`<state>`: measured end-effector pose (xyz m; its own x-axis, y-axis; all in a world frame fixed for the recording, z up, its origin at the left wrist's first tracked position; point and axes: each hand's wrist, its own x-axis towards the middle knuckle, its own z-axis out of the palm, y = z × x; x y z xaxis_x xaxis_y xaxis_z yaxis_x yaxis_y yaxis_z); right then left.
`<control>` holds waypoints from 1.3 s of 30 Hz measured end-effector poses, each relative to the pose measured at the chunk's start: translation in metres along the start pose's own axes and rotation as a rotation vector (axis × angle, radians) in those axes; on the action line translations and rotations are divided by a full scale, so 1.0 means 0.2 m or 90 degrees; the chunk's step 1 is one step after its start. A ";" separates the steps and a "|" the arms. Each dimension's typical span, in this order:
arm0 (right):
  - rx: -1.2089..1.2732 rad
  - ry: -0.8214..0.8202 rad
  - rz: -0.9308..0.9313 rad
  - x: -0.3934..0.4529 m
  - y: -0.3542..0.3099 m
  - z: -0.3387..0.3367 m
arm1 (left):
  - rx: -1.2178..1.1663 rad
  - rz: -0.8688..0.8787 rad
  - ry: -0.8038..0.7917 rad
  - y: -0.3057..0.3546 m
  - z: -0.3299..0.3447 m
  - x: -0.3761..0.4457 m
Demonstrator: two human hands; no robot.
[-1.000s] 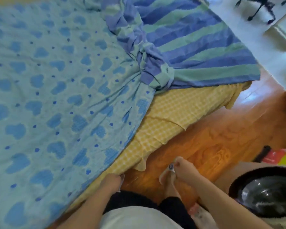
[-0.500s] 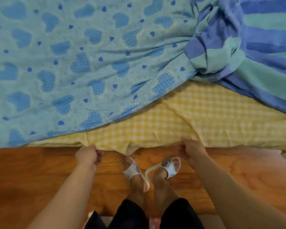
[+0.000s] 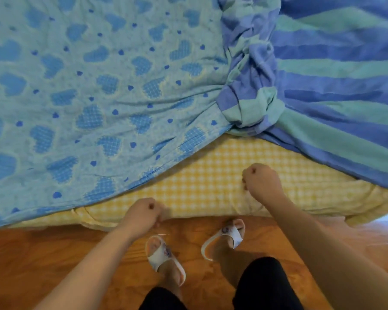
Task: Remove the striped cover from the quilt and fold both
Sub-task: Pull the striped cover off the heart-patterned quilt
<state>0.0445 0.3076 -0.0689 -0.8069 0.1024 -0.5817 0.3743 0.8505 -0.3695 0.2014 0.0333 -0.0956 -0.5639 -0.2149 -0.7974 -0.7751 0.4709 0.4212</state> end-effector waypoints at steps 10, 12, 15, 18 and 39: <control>-0.215 0.157 -0.274 0.85 -0.26 -0.29 | 0.476 0.331 0.368 1.16 0.33 0.57; -0.080 0.172 -0.294 0.87 -0.16 -0.39 | 0.541 0.298 0.348 1.23 0.31 0.65; -0.019 0.214 -0.233 0.79 0.17 -0.57 | 0.562 0.302 0.345 1.29 0.20 0.64; 0.018 0.189 -0.066 0.80 0.43 -0.74 | 0.585 0.339 0.342 1.31 0.09 0.51; -0.364 0.194 -0.192 0.99 0.09 -0.63 | 0.498 0.426 0.265 1.51 0.30 0.54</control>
<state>-0.1664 0.4076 -0.0986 -0.9606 -0.1114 -0.2545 -0.1162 0.9932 0.0036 -0.0771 0.2033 -0.0802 -0.9667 0.0831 -0.2419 0.0321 0.9778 0.2073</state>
